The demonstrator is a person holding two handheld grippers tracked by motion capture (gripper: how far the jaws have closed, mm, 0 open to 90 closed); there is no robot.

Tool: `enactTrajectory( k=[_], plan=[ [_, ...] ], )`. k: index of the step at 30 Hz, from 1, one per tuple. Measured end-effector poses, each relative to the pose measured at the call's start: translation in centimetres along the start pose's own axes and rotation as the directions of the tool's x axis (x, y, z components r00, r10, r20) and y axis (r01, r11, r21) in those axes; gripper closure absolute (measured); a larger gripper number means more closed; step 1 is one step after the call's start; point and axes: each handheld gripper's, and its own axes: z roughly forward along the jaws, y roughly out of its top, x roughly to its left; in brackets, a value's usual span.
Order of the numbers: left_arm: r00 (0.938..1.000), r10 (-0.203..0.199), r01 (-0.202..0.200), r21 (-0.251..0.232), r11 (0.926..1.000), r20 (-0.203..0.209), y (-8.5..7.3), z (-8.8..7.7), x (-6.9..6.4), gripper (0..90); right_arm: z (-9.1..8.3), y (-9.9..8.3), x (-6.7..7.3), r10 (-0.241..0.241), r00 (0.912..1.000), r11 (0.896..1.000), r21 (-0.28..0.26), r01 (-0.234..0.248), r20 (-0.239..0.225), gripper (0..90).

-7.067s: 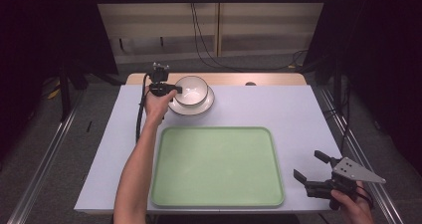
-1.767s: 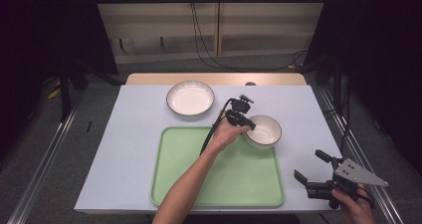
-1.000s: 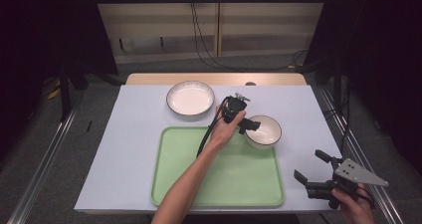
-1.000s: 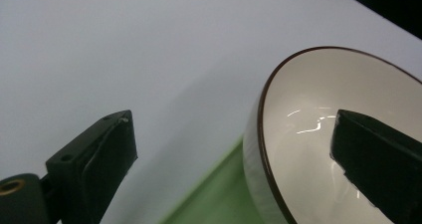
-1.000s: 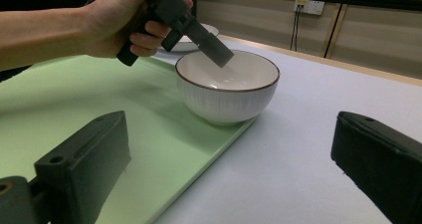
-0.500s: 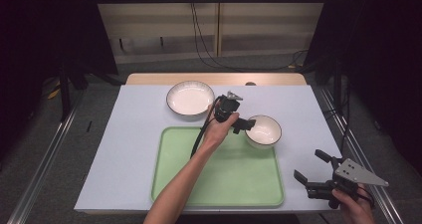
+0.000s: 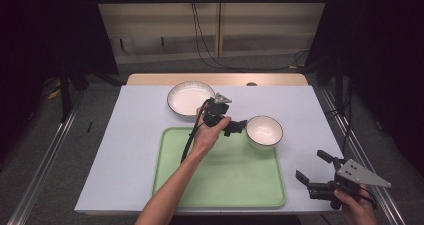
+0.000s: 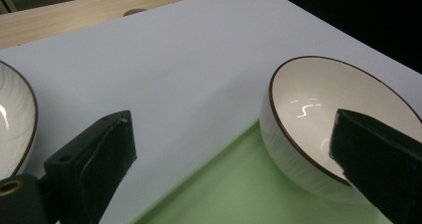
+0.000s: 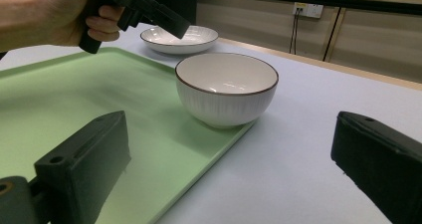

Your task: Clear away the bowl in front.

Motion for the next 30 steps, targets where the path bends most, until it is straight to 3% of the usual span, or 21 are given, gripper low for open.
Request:
enactTrajectory(
  k=[12, 21, 30],
  plan=[
    [0.9997, 0.005, -0.006, -0.033, 0.9994, -0.023, -0.1, -3.1, 0.5, 3.5, 0.1, 0.0, 0.0, -0.001, 1.0000, 1.000, 0.000, 0.001, -0.003, 1.4],
    [0.9966, 0.009, -0.012, -0.033, 0.9994, -0.082, -0.7, -5.3, 0.3, 3.3, 0.0, 0.0, 0.0, -0.002, 1.0000, 1.000, -0.002, 0.001, -0.004, 1.4],
    [0.9960, 0.009, -0.015, -0.065, 0.9978, -0.089, -2.1, -8.0, 0.5, 2.4, 0.1, 0.0, 0.0, -0.004, 1.0000, 1.000, 0.002, 0.004, 0.002, 1.4]
  ],
)
